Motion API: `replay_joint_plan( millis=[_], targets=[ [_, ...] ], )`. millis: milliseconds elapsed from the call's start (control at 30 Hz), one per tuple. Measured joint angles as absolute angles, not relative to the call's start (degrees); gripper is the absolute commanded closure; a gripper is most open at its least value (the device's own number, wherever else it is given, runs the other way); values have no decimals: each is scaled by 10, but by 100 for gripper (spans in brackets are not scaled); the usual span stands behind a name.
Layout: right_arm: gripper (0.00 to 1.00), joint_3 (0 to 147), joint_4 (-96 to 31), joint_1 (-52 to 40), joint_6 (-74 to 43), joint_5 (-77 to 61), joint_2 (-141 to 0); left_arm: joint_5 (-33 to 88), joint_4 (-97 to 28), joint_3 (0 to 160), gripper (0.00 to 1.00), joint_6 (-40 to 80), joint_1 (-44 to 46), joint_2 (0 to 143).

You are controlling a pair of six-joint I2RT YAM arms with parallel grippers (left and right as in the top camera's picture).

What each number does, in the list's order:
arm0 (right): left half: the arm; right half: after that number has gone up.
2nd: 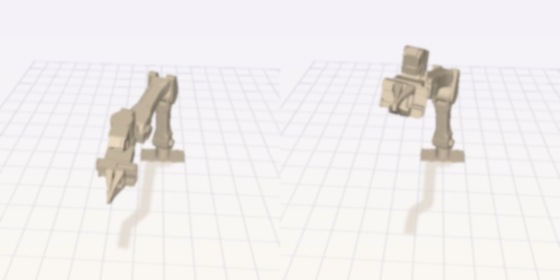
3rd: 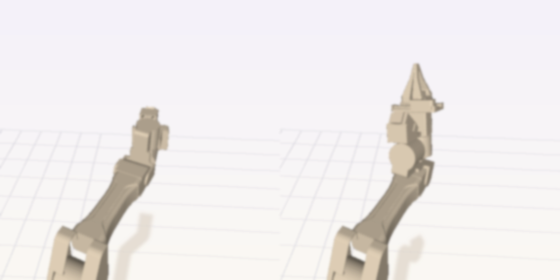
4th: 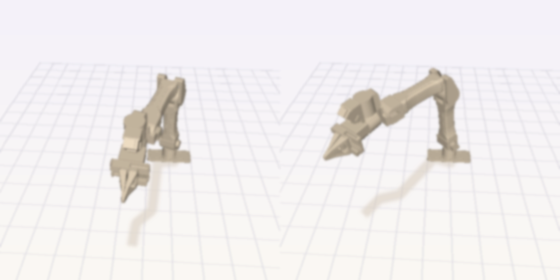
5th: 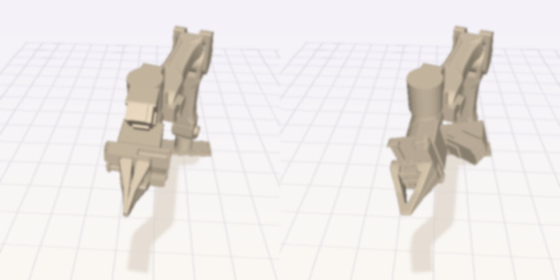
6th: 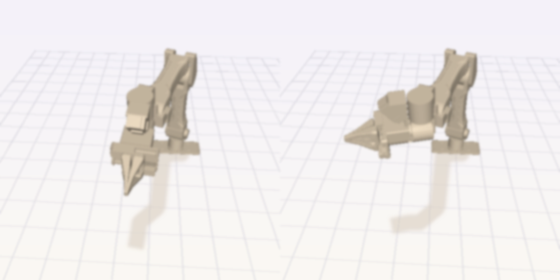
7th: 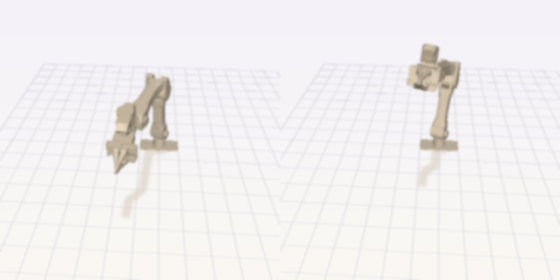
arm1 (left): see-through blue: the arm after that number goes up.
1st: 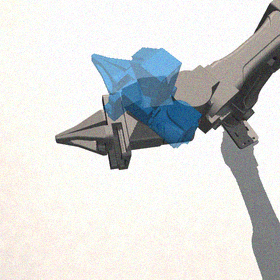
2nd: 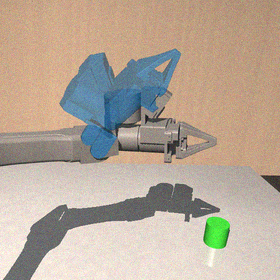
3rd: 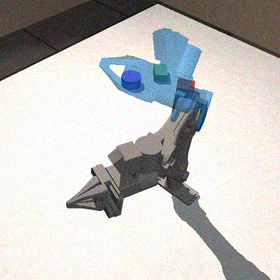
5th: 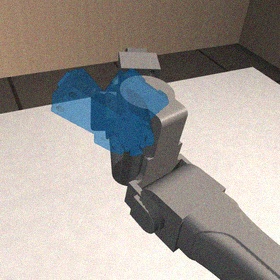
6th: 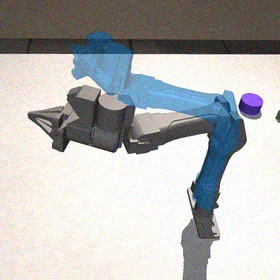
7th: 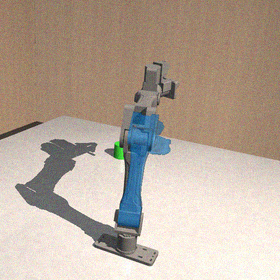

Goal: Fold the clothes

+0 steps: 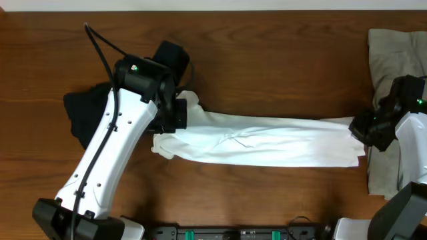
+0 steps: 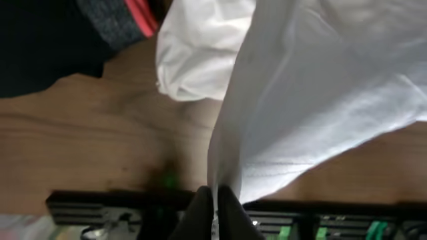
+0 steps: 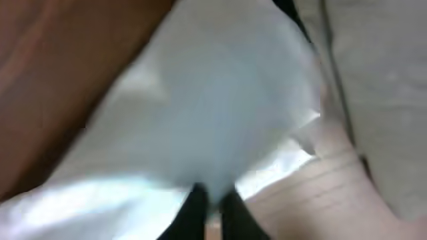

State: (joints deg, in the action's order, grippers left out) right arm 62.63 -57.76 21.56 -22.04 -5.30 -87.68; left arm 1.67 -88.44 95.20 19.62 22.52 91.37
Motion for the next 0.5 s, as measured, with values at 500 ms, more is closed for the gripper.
replay_joint_plan(
  millis=[500],
  targets=[
    [62, 626, -556, 216, -182, -101, -877, 0, -853, 952, 51, 194, 225, 914]
  ],
)
